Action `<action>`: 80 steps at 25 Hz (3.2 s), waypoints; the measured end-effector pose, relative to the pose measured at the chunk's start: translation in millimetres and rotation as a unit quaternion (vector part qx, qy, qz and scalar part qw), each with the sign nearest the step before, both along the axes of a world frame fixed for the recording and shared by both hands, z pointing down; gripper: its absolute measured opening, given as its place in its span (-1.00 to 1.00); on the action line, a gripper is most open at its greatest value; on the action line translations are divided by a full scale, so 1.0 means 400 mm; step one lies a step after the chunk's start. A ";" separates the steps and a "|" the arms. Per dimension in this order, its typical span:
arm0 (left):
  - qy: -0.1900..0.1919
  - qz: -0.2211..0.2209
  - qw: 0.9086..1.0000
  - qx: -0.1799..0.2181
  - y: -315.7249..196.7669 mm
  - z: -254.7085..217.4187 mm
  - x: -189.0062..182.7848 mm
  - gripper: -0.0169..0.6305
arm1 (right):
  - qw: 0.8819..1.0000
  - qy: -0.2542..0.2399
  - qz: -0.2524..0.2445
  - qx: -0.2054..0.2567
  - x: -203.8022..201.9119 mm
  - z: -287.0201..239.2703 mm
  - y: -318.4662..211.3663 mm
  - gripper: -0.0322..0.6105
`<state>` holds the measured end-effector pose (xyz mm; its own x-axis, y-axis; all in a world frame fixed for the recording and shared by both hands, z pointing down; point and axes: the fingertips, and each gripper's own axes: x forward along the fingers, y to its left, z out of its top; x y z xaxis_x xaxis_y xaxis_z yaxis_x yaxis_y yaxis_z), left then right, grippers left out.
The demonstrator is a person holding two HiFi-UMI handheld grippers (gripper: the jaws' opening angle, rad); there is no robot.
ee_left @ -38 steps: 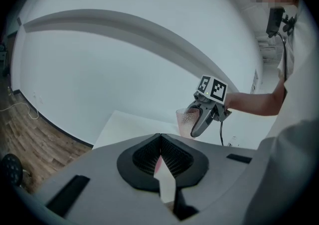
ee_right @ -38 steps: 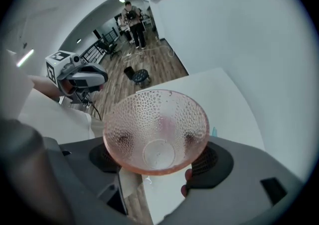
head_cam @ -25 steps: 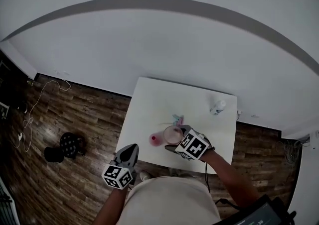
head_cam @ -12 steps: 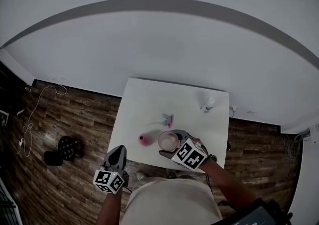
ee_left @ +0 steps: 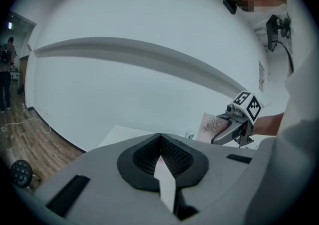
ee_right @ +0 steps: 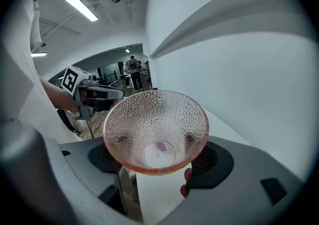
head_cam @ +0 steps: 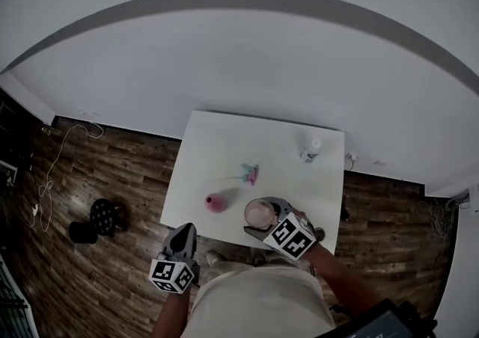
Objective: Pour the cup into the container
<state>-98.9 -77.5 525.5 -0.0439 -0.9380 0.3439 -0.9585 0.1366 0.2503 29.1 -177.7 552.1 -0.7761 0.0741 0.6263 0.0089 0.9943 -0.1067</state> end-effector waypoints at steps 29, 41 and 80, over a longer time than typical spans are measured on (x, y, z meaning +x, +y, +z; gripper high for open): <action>-0.011 0.050 0.998 -0.026 -0.052 0.042 0.031 -0.91 | 0.999 -0.006 0.038 0.009 0.020 0.024 -0.030 0.25; -0.018 0.070 0.996 -0.053 -0.065 0.088 0.068 -0.91 | 0.999 0.014 0.034 0.001 0.047 0.102 -0.040 0.25; -0.026 0.077 0.989 -0.125 -0.052 0.237 0.151 -0.91 | 0.999 0.050 -0.002 0.005 0.078 0.329 -0.036 0.25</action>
